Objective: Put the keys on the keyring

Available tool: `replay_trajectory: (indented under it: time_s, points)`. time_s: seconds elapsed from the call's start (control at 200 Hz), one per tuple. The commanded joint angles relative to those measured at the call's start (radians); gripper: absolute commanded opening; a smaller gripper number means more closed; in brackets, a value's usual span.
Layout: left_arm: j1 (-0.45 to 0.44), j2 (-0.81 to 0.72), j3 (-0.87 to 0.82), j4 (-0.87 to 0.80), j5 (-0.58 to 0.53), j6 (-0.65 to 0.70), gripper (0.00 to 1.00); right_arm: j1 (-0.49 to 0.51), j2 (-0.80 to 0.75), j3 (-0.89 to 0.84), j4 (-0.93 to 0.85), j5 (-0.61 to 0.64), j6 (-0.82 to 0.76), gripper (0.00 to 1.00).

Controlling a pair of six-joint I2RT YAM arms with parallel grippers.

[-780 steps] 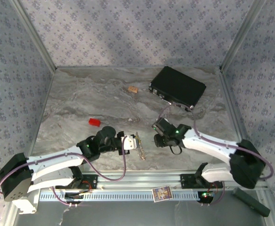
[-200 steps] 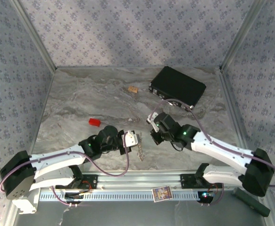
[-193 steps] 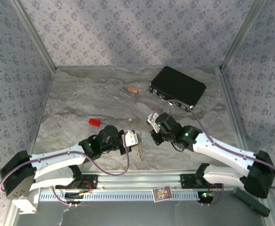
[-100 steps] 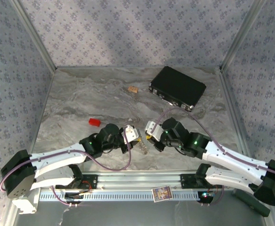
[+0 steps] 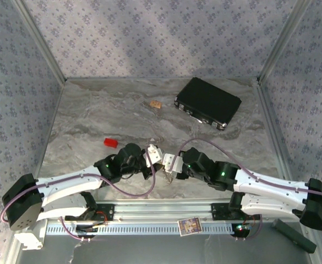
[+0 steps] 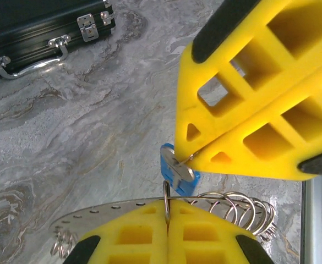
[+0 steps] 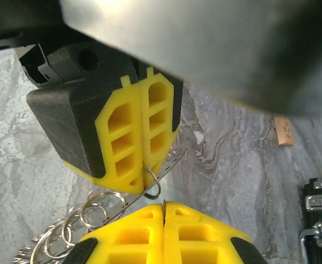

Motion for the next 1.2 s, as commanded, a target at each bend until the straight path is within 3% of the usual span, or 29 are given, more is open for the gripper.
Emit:
replay_trajectory:
  time_s: [0.0,0.455,1.194]
  points:
    - [-0.004,0.003,0.044,0.003,0.030,-0.021,0.00,0.013,0.008,-0.016,0.037,0.063,-0.044,0.00]
    - [-0.004,-0.006,0.013,0.037,0.029,-0.016,0.00,0.003,-0.007,-0.045,0.018,0.022,0.016,0.00]
    - [-0.002,-0.010,-0.013,0.076,0.062,-0.051,0.00,-0.089,-0.120,-0.186,0.231,-0.166,0.019,0.00]
